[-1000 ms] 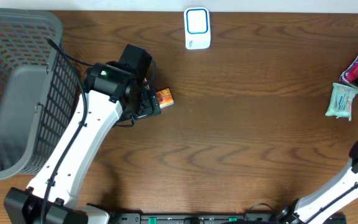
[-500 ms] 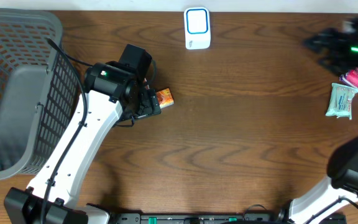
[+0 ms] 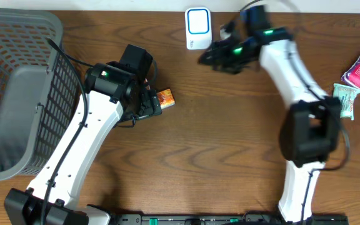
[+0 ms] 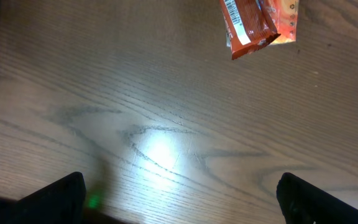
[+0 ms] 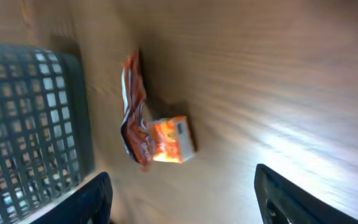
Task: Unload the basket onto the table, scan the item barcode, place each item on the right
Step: 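Reach the right gripper to the orange packs near the left gripper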
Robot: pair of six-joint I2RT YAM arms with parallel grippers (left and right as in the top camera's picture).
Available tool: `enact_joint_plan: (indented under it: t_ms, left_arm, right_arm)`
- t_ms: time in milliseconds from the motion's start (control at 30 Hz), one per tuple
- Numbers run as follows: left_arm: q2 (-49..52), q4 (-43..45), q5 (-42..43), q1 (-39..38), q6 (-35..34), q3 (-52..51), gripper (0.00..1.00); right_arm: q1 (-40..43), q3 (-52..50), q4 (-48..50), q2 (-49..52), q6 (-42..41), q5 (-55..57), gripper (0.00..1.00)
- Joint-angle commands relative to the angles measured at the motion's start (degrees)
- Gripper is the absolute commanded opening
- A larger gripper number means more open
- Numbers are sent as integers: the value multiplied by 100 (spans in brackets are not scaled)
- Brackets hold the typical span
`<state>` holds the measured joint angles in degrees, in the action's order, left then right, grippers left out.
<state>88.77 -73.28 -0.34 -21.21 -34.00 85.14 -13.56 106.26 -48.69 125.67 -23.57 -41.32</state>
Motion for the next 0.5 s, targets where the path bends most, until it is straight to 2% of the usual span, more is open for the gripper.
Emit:
enact_joint_plan:
  t_ms: [0, 100, 200, 467]
  left_arm:
    - [33, -20, -35, 4, 96, 0, 98]
    - [35, -22, -35, 4, 96, 0, 98]
    - [35, -22, -35, 4, 96, 0, 98]
    - [35, -22, -35, 4, 96, 0, 98]
  right_arm:
    - [-433, -42, 149, 398, -1268, -63, 68]
    - [-796, -42, 173, 667, -1714, -61, 66]
    - [-992, -42, 151, 756, -2133, -59, 58]
    - [-1432, -46, 114, 931, -3499, 623, 58]
